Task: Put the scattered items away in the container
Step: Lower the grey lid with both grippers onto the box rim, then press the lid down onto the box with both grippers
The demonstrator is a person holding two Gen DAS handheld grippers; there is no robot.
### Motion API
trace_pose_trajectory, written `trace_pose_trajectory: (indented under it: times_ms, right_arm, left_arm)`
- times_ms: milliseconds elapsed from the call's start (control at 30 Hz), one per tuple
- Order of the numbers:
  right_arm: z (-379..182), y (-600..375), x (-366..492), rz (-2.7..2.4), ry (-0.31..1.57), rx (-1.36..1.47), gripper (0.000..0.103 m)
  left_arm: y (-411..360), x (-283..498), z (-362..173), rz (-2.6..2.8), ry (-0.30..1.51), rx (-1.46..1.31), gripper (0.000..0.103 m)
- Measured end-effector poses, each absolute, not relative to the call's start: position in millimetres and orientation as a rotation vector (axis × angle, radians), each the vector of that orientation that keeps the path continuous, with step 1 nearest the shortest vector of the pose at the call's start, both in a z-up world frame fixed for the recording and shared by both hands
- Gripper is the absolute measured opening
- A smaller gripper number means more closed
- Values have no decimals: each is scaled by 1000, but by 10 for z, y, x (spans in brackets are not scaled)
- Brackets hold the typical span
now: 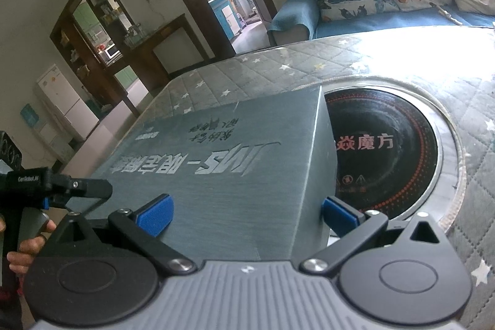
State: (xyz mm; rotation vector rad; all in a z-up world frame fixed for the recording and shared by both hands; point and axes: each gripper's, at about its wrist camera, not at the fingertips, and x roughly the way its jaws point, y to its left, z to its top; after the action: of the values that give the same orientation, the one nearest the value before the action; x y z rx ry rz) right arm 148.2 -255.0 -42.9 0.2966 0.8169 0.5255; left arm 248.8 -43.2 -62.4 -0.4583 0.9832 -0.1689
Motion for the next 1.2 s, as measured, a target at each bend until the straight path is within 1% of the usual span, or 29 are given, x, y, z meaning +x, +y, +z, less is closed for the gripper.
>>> trace_pose_trajectory:
  times_ms: [467, 600, 967, 1200]
  right_arm:
    - [-443, -2556, 1384, 551, 771, 253, 103]
    - [-438, -2555, 1383, 552, 776, 253, 103]
    - [-389, -2554, 1554, 549, 808, 251, 103]
    - [-448, -2541, 1657, 535, 819, 270, 103]
  left_arm:
    - [-656, 2478, -811, -231, 881, -453, 103]
    - [-601, 2473, -846, -231, 896, -481, 103]
    - [-89, 2448, -843, -224, 935, -529, 103]
    - [60, 2368, -884, -212, 933, -510, 103]
